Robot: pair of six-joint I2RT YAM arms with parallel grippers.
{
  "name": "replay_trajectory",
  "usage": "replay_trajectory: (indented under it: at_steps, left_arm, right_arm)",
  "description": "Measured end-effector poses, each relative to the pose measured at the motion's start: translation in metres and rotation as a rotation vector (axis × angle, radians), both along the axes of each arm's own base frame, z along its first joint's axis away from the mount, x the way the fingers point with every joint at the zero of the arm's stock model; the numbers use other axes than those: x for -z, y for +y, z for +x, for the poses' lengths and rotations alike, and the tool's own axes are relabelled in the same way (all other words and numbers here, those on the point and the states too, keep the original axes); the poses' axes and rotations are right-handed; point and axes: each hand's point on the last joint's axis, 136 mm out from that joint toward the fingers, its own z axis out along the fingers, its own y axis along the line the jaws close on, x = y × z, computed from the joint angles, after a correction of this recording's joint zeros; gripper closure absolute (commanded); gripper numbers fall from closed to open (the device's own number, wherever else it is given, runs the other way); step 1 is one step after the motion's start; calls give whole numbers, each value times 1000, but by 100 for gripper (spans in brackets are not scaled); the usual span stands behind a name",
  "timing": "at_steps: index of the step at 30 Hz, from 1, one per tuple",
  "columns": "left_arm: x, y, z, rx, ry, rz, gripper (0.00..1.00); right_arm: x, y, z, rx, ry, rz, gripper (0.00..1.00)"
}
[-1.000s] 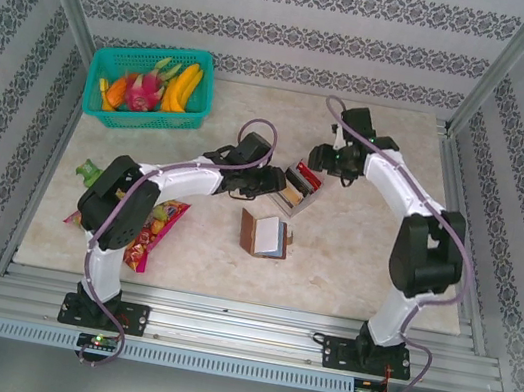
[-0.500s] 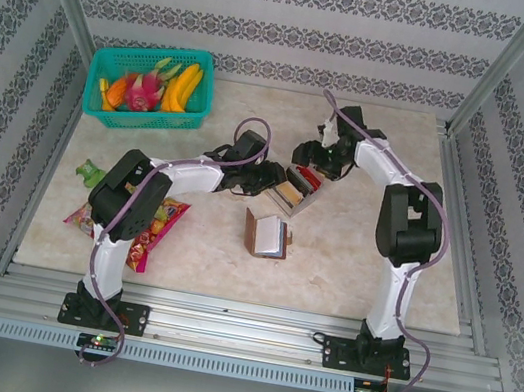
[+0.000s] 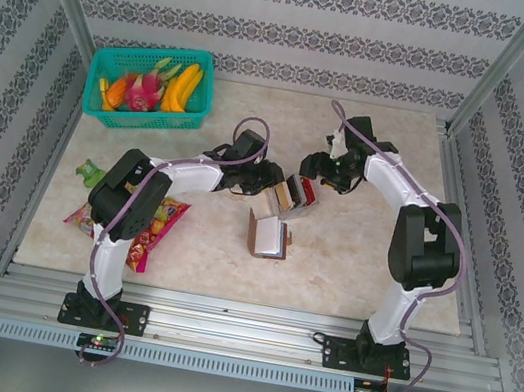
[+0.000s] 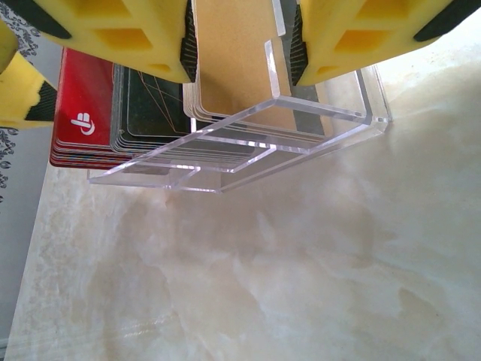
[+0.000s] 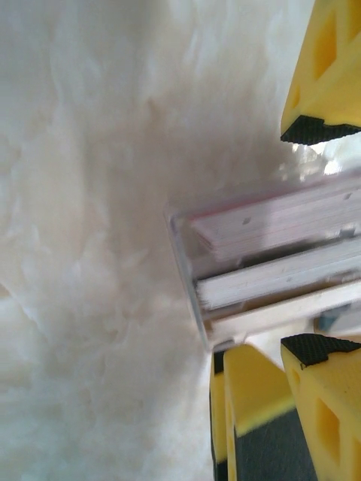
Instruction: Put the credit cards into the card holder
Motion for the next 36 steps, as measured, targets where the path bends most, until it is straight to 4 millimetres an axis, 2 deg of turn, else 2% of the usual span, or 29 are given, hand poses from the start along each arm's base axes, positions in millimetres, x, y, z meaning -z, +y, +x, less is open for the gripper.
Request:
replay_trajectory:
  at_steps: [4, 10, 13, 19, 24, 28, 36]
  left_arm:
    - [2, 0, -1, 0, 3, 1, 53]
    - [23, 9, -14, 1, 46, 34, 52]
    - [23, 10, -15, 6, 41, 37, 52]
    - [23, 8, -15, 16, 39, 35, 52]
    - [23, 9, -15, 16, 40, 35, 56]
    - [23, 9, -15, 16, 40, 35, 58]
    - [23, 9, -15, 16, 39, 35, 58]
  right_arm:
    - [1, -7, -3, -33, -33, -153, 30]
    - [7, -4, -12, -109, -80, -362, 30]
    - [8, -5, -14, -133, -99, -431, 30]
    - [3, -14, -9, -130, -118, -495, 29]
    - [0, -10, -5, -149, -138, -528, 28]
    - [4, -7, -7, -166, -137, -560, 27]
    - [14, -14, -4, -178, -130, -658, 29]
